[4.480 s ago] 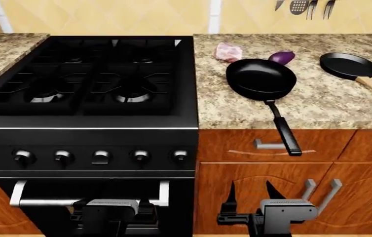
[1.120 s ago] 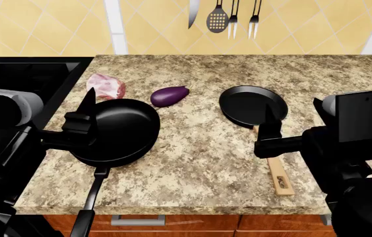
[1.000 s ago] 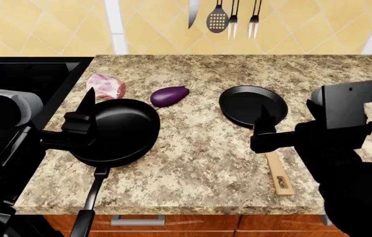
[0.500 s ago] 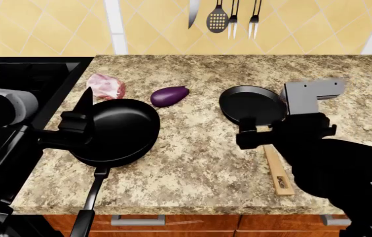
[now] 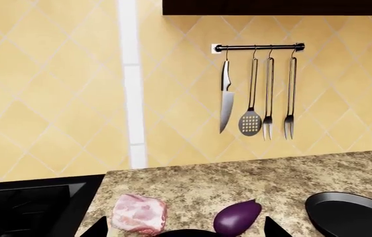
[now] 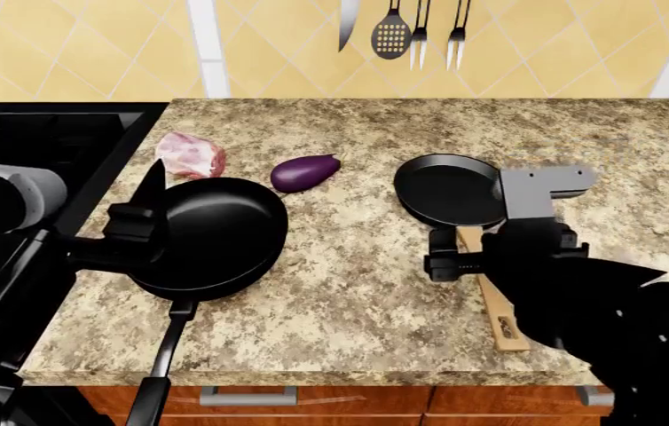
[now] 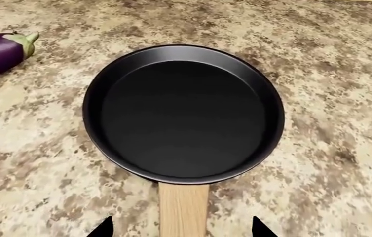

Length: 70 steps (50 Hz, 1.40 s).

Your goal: Place both pans onto different burners. Then place the eggplant and the pork loin on different pans.

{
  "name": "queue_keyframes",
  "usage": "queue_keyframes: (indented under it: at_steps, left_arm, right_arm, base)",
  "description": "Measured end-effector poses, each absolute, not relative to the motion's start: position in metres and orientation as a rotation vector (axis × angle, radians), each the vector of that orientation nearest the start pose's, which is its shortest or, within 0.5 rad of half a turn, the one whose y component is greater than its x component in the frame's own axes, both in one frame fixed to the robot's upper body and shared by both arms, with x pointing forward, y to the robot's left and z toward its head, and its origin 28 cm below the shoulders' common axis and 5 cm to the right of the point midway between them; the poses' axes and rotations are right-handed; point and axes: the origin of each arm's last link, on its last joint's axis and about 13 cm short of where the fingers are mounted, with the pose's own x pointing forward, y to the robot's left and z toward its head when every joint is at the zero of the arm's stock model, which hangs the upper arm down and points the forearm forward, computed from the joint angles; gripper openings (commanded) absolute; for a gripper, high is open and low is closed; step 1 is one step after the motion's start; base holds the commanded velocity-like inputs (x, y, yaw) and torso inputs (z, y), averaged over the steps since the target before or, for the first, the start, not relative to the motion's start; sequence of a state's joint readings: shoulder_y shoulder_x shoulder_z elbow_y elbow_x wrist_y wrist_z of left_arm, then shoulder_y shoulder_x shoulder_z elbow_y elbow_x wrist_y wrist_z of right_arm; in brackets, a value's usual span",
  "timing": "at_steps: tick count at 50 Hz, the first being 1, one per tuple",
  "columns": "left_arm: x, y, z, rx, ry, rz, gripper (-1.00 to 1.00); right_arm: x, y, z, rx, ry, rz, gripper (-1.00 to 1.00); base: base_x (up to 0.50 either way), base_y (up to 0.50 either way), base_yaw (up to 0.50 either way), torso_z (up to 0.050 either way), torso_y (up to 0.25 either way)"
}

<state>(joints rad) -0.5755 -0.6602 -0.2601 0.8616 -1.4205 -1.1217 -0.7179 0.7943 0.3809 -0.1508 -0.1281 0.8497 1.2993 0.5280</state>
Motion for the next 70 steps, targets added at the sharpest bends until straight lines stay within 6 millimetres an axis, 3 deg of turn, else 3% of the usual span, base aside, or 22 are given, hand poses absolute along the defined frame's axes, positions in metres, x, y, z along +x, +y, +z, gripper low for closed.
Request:
queue_keyframes:
  at_steps: [33, 34, 54, 63, 70]
  left_arm:
    - [0.179, 0.259, 0.246, -0.007, -0.154, -0.109, 1.00]
    - [0.179, 0.259, 0.245, -0.007, -0.153, -0.109, 1.00]
    - [0.179, 0.260, 0.243, -0.016, -0.148, -0.103, 1.00]
    - [0.179, 0.261, 0.241, -0.018, -0.145, -0.100, 1.00]
    - [0.179, 0.261, 0.240, -0.019, -0.139, -0.100, 1.00]
  right_arm:
    - [0.326, -0.132, 0.164, -0.020, 0.512, -0.011, 1.00]
    - [0.327, -0.132, 0.164, -0.018, 0.511, -0.010, -1.00]
    - [0.329, -0.130, 0.161, 0.008, 0.499, -0.014, -1.00]
    - [0.317, -0.129, 0.164, 0.001, 0.489, -0.013, -1.00]
    - [0.303, -0.126, 0.178, -0.015, 0.441, -0.002, -1.00]
  base:
    - [0.00, 0.00, 0.00, 0.000, 0.000]
    - [0.00, 0.00, 0.00, 0.000, 0.000]
    - [0.00, 0.00, 0.00, 0.000, 0.000]
    - [0.00, 0.00, 0.00, 0.000, 0.000]
    - [0.00, 0.00, 0.00, 0.000, 0.000]
